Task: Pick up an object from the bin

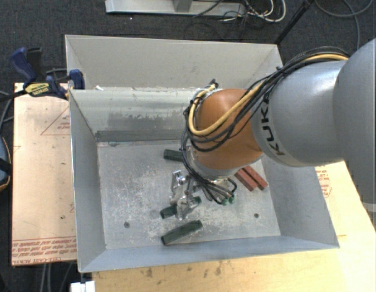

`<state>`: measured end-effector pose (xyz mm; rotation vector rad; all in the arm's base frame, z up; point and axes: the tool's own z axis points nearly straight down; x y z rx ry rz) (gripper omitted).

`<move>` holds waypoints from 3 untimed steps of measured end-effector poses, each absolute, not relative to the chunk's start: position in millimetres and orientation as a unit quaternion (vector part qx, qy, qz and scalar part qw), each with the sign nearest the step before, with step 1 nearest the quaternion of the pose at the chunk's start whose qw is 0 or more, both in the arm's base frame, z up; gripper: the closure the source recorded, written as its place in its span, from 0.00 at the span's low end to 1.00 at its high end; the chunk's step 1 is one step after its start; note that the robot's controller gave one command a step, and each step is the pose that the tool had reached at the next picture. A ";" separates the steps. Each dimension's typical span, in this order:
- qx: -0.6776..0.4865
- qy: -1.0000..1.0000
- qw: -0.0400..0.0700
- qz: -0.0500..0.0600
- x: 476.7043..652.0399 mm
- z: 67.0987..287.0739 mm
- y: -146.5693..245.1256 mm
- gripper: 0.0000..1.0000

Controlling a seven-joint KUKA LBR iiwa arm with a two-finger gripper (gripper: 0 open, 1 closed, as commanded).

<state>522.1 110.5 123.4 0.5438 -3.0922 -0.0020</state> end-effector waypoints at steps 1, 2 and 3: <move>0.147 -0.989 -0.003 0.000 526.2 225.5 90.1 0.00; 0.147 -0.989 -0.001 0.000 526.2 223.7 89.4 0.00; 0.142 -0.990 -0.004 -0.001 529.6 171.2 88.6 0.00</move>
Offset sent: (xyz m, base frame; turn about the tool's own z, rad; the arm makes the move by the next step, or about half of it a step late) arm 0.0000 0.0000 0.0000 0.0000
